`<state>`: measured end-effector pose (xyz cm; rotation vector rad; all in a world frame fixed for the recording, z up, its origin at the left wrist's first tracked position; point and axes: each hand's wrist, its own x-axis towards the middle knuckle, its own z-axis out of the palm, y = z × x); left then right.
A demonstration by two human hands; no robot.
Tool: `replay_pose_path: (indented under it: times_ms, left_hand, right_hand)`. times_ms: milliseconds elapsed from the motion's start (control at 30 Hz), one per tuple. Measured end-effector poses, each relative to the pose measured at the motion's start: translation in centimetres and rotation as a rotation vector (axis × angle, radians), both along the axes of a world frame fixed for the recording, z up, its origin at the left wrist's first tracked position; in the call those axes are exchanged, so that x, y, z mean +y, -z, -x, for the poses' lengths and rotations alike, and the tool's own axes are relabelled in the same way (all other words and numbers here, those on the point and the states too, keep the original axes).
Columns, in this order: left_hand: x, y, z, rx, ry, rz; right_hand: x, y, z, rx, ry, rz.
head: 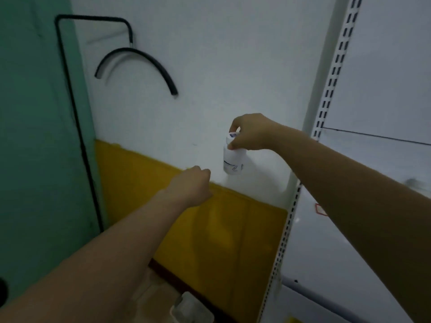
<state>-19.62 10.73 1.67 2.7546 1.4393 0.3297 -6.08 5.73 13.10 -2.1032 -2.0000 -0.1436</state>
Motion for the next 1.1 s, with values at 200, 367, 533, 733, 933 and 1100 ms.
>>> replay_pose_path:
  times_ms: [200, 367, 533, 733, 933, 1100]
  left_hand:
    - [2.2, 2.1, 7.3, 0.078, -0.156, 0.051]
    - [5.9, 4.3, 12.6, 0.116, -0.236, 0.09]
    - [11.6, 7.2, 16.4, 0.154, -0.265, 0.093]
    - [19.0, 13.5, 17.3, 0.18, -0.25, 0.127]
    - [24.4, 22.9, 13.5, 0.194, -0.205, 0.203]
    - [26.7, 32.3, 10.1, 0.154, -0.188, 0.284]
  right_hand:
    - [4.9, 1.3, 6.4, -0.037, -0.132, 0.084]
    - [9.9, 3.5, 11.6, -0.012, -0.209, 0.138]
    - [16.2, 7.3, 15.5, -0.001, -0.224, 0.185]
    - [23.8, 13.9, 16.3, 0.056, -0.168, 0.255]
    - [29.8, 25.2, 12.6, 0.126, -0.067, 0.412]
    - [33.2, 36.3, 8.7, 0.189, 0.051, 0.593]
